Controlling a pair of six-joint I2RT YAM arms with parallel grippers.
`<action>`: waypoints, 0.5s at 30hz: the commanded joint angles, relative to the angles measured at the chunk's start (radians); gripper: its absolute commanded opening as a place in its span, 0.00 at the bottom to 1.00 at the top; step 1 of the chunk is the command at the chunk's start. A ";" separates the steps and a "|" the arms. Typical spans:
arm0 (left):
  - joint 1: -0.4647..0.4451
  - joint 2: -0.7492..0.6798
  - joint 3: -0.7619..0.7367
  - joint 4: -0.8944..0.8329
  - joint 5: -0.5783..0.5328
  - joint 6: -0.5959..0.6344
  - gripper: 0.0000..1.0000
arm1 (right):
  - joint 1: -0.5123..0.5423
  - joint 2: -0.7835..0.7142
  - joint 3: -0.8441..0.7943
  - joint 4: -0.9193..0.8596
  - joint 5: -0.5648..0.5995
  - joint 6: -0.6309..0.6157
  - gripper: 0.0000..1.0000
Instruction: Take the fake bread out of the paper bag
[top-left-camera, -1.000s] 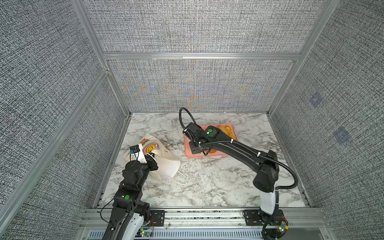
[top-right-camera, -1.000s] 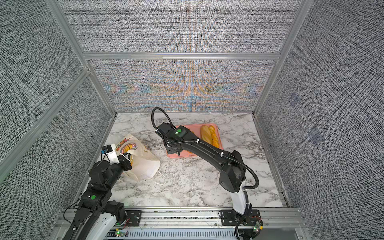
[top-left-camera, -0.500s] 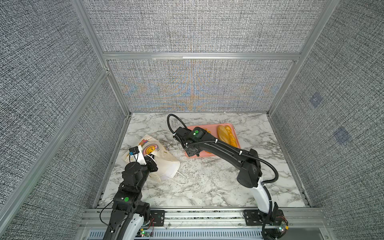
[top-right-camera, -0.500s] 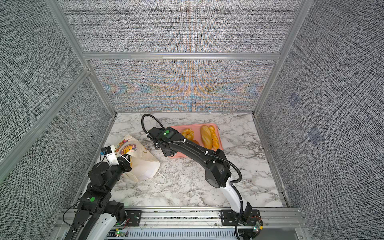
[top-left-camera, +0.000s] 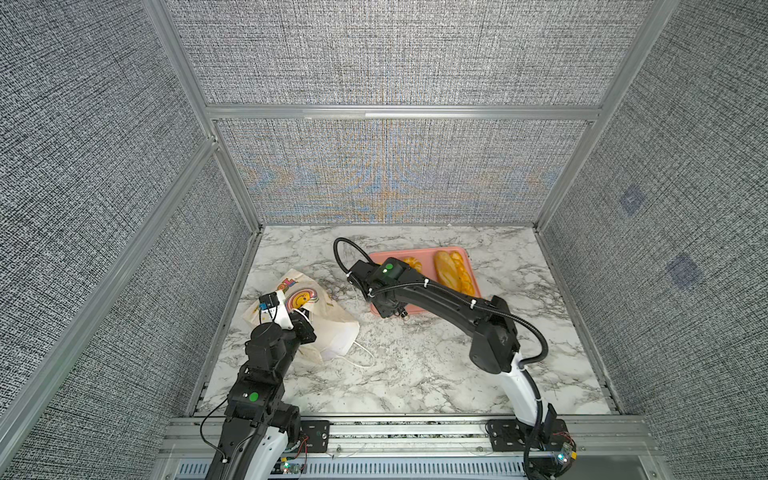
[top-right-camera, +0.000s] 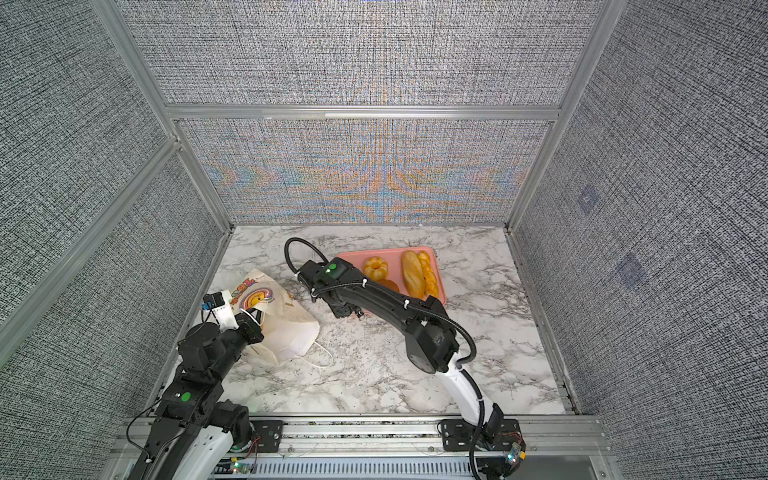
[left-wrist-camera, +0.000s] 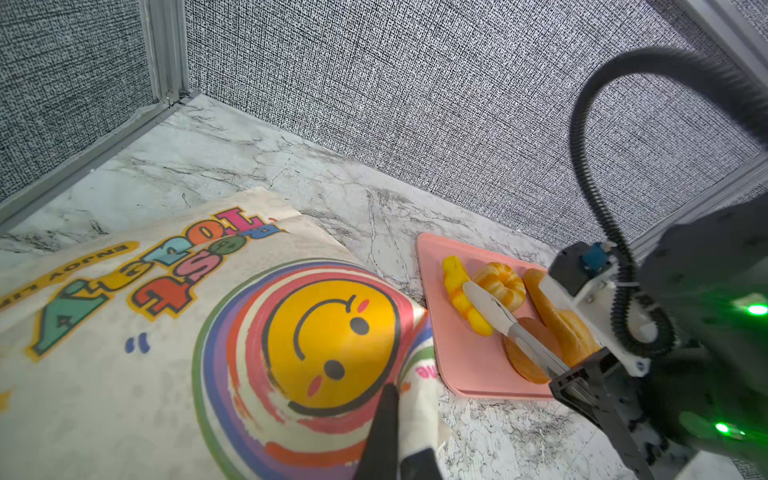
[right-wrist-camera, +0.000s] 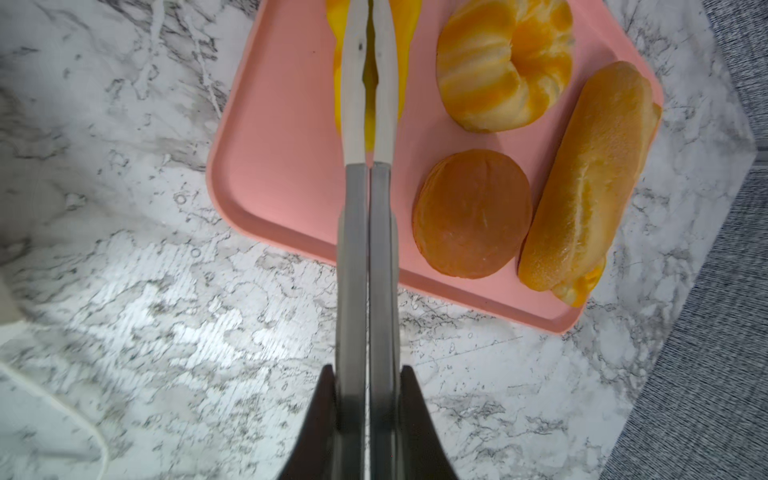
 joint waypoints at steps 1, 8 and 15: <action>0.001 0.005 0.012 -0.030 -0.005 -0.007 0.00 | -0.034 -0.138 -0.175 0.252 -0.175 0.073 0.00; 0.001 0.000 0.015 -0.040 -0.009 -0.010 0.00 | -0.131 -0.348 -0.568 0.676 -0.494 0.186 0.00; 0.002 0.003 0.024 -0.046 -0.007 -0.011 0.00 | -0.216 -0.468 -0.946 1.182 -0.754 0.423 0.00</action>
